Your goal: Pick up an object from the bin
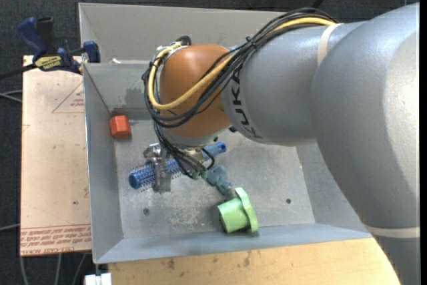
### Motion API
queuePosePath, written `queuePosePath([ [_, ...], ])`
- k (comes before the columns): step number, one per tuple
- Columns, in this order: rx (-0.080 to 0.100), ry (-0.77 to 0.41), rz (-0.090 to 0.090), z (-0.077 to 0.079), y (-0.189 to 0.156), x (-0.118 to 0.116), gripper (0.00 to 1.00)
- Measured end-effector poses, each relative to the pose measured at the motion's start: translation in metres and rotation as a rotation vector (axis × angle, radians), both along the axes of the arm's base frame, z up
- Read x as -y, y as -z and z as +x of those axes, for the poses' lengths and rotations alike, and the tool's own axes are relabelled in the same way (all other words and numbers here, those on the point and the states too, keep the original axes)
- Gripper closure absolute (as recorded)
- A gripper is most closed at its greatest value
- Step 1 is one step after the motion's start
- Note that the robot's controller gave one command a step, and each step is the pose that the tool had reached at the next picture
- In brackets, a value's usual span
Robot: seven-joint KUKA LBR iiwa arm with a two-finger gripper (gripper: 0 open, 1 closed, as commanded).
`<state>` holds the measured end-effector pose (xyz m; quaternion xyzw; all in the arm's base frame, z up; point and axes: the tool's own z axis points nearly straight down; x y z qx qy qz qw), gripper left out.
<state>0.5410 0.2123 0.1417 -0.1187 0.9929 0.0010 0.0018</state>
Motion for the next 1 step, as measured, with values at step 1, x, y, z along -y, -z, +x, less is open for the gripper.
queuePosePath([
  [1, 0.002, 0.001, 0.001, 0.0011, -0.0473, -0.0008, 1.00],
])
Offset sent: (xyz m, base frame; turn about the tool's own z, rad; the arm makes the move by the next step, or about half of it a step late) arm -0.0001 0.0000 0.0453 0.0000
